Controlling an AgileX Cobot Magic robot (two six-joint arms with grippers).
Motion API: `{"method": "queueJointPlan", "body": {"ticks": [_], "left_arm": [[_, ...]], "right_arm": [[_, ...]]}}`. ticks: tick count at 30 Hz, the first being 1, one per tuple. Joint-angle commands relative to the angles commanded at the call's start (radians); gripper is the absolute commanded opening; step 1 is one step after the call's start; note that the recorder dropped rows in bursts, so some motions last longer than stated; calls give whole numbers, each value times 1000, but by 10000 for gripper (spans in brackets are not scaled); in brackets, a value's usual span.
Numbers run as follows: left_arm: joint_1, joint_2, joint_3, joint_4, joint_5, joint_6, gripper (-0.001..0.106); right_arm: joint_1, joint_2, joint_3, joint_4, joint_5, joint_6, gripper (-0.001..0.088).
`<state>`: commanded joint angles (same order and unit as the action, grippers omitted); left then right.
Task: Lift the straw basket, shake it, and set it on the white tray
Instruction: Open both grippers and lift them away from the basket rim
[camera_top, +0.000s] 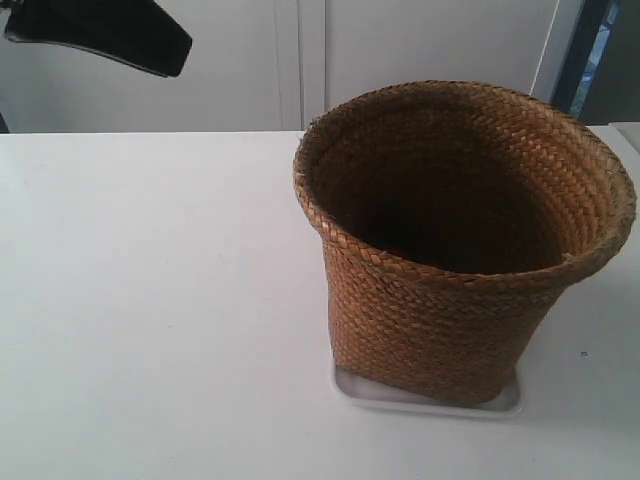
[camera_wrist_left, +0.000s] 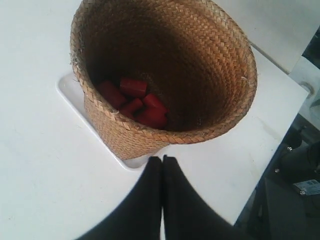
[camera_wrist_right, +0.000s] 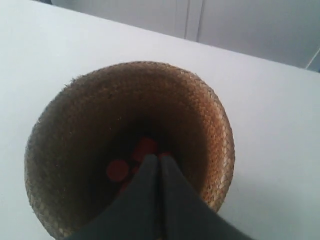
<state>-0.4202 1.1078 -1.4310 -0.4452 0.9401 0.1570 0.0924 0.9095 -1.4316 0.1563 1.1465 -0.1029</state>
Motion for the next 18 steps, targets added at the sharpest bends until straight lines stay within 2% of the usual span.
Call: {"method": "queueJointPlan", "body": {"ticks": [3, 6, 8, 12, 14, 18], "left_arm": [[0, -102, 87, 12, -91, 28, 0], [0, -224, 183, 28, -236, 49, 0], [0, -289, 232, 41, -276, 50, 0], [0, -352, 303, 43, -263, 50, 0], [0, -352, 303, 55, -213, 53, 0], [0, -350, 303, 55, -209, 53, 0]], "right_arm": [[0, -98, 58, 7, 0, 0, 0], [0, -234, 143, 7, -4, 0, 0], [0, -318, 182, 2, -8, -17, 0], [0, -443, 235, 7, 24, 8, 0], [0, -487, 235, 11, 24, 31, 0], [0, -553, 235, 11, 24, 31, 0]]}}
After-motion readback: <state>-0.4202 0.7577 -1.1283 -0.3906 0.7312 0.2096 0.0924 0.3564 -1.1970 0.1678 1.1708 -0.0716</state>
